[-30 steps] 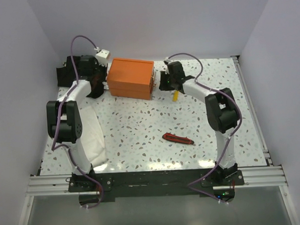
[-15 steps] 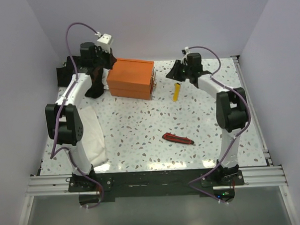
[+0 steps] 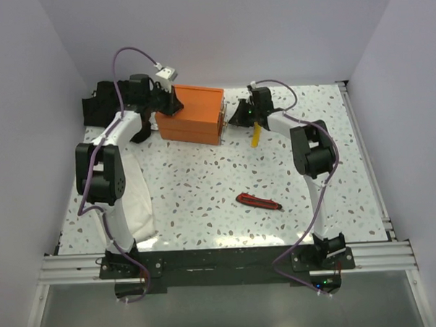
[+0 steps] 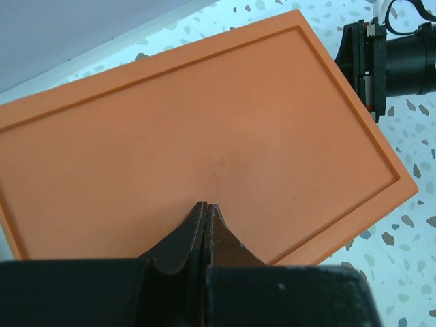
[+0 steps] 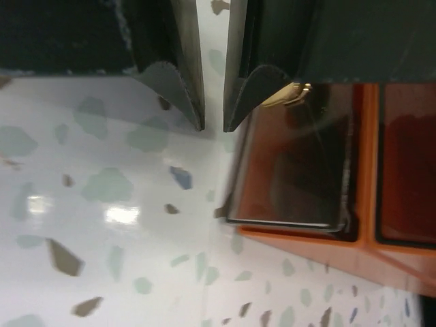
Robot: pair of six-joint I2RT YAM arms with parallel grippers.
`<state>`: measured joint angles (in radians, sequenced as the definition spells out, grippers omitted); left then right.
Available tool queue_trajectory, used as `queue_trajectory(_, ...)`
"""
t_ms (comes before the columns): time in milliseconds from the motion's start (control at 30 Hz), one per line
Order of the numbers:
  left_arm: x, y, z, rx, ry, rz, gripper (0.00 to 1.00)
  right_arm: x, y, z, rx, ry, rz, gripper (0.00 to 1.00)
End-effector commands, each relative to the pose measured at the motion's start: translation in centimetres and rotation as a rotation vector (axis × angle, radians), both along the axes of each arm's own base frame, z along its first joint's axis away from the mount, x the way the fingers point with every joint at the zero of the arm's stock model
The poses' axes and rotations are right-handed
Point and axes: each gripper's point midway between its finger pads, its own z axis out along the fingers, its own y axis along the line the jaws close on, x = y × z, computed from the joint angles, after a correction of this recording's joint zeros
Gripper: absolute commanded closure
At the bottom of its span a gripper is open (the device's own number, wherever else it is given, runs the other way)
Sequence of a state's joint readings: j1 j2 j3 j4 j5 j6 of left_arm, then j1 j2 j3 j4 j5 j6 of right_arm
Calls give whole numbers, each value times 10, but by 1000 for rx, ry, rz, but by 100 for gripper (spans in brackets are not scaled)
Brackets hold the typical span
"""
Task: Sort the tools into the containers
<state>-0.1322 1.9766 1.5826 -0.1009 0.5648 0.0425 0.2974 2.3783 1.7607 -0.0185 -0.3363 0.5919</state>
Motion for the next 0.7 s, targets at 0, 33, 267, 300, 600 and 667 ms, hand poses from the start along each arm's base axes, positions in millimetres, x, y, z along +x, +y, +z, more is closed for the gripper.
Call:
queue_trajectory(0, -7, -5, -12, 23, 7, -31, 100, 3, 46, 43, 66, -99, 58, 78)
queue_trajectory(33, -9, -6, -15, 29, 9, -36, 100, 1, 47, 42, 66, -95, 57, 77)
queue_trajectory(267, -13, -20, -19, 42, 7, -67, 100, -5, 24, 36, -30, -79, 16, 76)
queue_trajectory(300, -13, -21, -17, 40, 3, -70, 100, -3, 14, 36, -45, -77, 0, 75)
queue_trajectory(600, -13, -18, -25, 70, 20, -20, 100, -18, -19, 107, -63, -192, 80, 29)
queue_trajectory(667, -15, -17, -30, 79, 32, -15, 100, -23, -15, 130, -21, -218, 91, 29)
